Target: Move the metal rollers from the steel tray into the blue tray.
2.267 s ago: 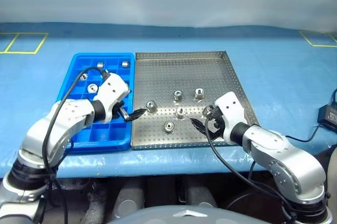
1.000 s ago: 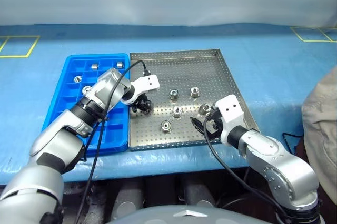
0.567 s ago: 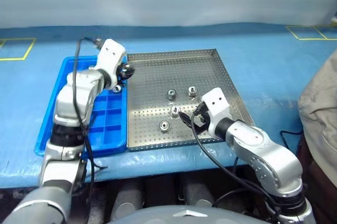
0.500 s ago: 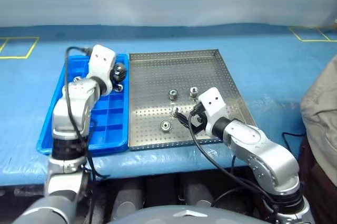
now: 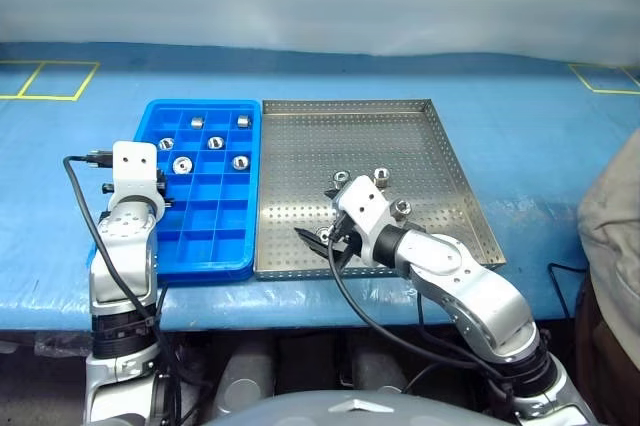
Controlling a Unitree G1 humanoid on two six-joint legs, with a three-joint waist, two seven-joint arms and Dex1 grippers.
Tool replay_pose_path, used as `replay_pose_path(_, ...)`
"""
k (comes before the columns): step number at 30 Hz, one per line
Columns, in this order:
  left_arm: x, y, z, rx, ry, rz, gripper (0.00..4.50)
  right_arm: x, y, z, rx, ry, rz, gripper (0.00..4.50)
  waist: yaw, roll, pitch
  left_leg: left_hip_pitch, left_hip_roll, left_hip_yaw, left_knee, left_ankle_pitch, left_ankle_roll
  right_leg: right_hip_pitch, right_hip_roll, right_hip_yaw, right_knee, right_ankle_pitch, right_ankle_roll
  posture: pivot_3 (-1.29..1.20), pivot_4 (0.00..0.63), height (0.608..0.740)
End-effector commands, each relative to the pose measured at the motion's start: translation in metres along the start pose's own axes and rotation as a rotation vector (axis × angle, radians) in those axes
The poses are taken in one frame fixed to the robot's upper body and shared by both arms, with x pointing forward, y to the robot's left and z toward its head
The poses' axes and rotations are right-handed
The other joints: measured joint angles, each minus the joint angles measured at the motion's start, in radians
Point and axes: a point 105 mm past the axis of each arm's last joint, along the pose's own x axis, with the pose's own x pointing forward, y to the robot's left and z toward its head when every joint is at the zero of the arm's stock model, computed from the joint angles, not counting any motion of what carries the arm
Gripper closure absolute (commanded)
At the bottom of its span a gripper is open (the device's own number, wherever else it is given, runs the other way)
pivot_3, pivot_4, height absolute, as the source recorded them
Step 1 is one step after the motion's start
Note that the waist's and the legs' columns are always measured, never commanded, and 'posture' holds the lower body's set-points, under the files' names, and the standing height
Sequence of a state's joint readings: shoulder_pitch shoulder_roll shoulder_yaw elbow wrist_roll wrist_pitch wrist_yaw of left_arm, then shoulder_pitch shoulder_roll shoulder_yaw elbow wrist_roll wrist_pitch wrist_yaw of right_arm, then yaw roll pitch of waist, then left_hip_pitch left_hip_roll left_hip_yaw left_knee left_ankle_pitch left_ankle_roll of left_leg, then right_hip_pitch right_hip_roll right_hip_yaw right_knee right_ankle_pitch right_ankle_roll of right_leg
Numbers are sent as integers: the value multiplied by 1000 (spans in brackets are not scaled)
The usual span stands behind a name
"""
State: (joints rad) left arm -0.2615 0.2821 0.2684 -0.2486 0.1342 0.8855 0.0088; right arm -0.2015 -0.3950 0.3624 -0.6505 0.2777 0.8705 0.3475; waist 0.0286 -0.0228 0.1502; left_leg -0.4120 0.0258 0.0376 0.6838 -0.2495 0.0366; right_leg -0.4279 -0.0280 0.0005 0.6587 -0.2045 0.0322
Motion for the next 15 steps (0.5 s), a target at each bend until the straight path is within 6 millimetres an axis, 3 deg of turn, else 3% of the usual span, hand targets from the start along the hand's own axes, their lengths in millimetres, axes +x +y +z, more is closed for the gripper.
replay_pose_path(1, 0, 13, 10, 2, -23, 75, 2740, -5, -3, 8, -16, -43, -33, 0, 0, 0, 0, 0, 0, 0, 0, 0, 0, 0, 0, 0, 0, 0, 0, 58, 150, 740)
replay_pose_path(4, -1, 10, 3, 3, 17, 70, 2740, -8, -5, 6, -9, -38, -52, 0, -3, 0, 0, 0, 0, 0, 0, 0, 0, 0, 0, 0, 0, 1, -1, 37, 150, 740)
replay_pose_path(6, -3, 7, 2, -11, 20, 51, 2015, -9, -6, 4, -5, -34, -64, 0, -7, 0, 0, 0, 0, 0, 0, 0, 0, 0, 0, 0, 0, 0, -2, 37, 150, 740)
replay_pose_path(8, -7, -1, 14, -29, -22, 4, 1466, -10, -7, 3, -2, -29, -75, 0, -10, 0, 0, 0, 0, 0, 0, 0, 0, 0, 0, 0, 0, -1, -1, 37, 150, 740)
replay_pose_path(9, -9, -5, 21, -32, -49, -21, 1148, -10, -7, 3, -1, -28, -79, 0, -11, 0, 0, 0, 1, 0, 0, 0, 0, 0, 0, 0, 0, -1, -1, 37, 150, 740)
replay_pose_path(12, -21, -23, 68, -27, -247, -138, 142, -13, -9, 2, 2, -24, -91, 0, -8, -1, 0, 0, 1, 0, 0, 0, 0, 0, 0, -1, 0, -1, -1, 20, 150, 740)
replay_pose_path(15, -37, -55, 109, 1, -423, -330, 28, -19, -15, 1, 8, -22, -121, 0, -5, -1, 0, -1, 0, -1, 0, 0, 0, 0, -1, -1, 0, -1, -2, 15, 150, 740)
